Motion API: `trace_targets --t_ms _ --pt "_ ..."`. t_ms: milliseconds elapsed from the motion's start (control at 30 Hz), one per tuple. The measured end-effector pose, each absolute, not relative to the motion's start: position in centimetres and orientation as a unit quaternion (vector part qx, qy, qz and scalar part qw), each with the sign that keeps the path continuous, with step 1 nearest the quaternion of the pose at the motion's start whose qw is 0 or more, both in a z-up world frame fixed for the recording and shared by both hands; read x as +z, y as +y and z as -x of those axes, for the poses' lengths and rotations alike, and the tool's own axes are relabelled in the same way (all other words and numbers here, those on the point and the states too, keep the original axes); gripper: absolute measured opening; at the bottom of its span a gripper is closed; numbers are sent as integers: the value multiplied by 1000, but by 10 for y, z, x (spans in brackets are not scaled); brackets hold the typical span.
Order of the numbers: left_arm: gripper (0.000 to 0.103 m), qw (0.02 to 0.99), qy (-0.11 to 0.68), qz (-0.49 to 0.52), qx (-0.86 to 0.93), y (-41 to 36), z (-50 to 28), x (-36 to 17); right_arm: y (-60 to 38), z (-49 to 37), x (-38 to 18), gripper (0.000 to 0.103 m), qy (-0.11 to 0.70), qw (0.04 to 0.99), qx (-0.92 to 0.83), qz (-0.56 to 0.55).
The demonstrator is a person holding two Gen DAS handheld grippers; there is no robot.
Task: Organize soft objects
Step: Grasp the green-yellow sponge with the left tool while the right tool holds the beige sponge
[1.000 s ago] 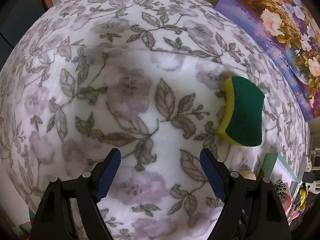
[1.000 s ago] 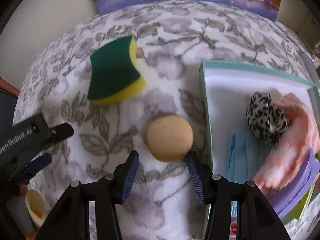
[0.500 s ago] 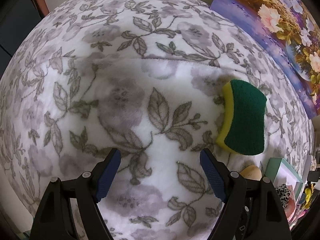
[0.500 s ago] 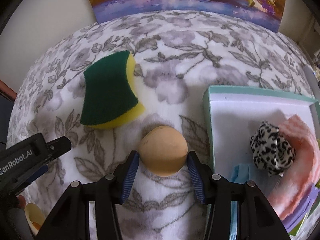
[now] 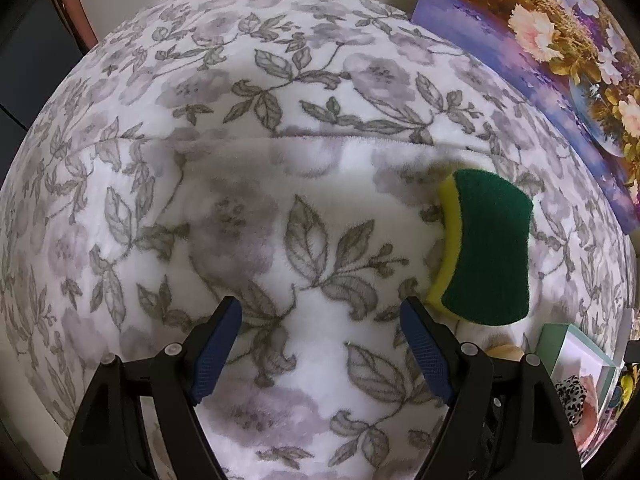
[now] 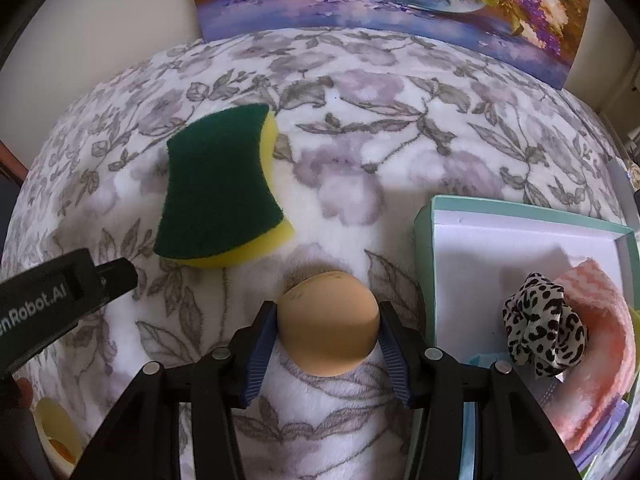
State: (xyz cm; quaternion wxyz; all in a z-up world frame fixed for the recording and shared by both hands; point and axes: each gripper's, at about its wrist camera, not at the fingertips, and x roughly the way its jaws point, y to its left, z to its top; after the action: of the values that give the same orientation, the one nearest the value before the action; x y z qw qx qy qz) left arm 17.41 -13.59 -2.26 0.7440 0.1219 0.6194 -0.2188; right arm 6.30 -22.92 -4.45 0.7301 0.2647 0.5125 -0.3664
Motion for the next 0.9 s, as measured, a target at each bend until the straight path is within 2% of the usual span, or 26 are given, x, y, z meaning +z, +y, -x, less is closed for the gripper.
trace_targets --t_ms 367,900 --pt "82 752 598 -115 -253 -155 -170 -9 -227 -48 -32 51 508 735 -356 -272" --pt "82 743 598 -74 -290 -165 -166 -8 -234 -16 18 51 464 760 -378 -254"
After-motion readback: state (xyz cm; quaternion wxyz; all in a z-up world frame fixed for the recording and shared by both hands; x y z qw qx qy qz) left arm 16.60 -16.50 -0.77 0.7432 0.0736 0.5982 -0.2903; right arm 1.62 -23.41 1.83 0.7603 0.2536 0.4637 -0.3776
